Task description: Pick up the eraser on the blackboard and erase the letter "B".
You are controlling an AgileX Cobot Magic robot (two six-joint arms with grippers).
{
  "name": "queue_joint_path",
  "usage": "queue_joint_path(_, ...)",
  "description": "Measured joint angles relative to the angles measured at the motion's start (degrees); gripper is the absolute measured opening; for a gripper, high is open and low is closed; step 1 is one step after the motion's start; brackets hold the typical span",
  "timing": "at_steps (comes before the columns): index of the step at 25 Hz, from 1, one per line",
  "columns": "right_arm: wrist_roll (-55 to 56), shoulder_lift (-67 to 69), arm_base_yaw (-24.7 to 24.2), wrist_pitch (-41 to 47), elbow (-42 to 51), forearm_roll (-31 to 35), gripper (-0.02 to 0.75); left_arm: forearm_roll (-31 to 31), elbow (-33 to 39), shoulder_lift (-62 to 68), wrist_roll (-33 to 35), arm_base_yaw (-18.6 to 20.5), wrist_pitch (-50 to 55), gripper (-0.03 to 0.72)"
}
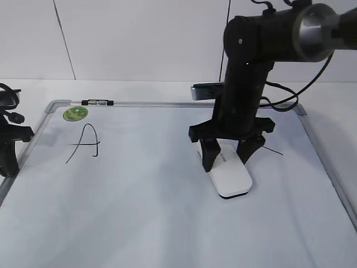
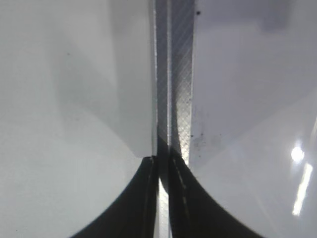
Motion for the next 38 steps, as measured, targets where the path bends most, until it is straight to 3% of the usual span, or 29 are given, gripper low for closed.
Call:
queue_joint_path(4, -0.3, 0.0, -1.6, 0.1, -0.1, 0.8, 0.547, 0.0, 0.0, 0.0, 0.0, 0.0, -0.1, 0.036)
queue_joint_path(11, -7.3, -0.3, -2.8, 1.0, -3.1, 8.1, 0.547, 0.2, 0.0, 0.0, 0.0, 0.0, -0.1, 0.036)
queue_joint_path(18, -4.3, -8.4, -3.4, 0.9, -3.7, 2.5, 0.547, 0.2, 0.0, 0.0, 0.0, 0.0, -0.1, 0.036)
queue_joint_path(25, -3.4, -13.1, -10.0, 1.0, 0.5, 2.5, 0.547, 0.3, 0.0, 0.0, 0.0, 0.0, -0.2, 0.036)
queue_joint_path(31, -3.9, -19.8, -17.1, 1.0, 11.9, 3.0, 0.547, 0.3, 0.0, 0.0, 0.0, 0.0, -0.3, 0.036)
queue_joint_path(38, -11.8, -21.8, -25.9, -0.8, 19.3, 7.3, 0.547, 0.3, 0.0, 0.0, 0.0, 0.0, -0.3, 0.036)
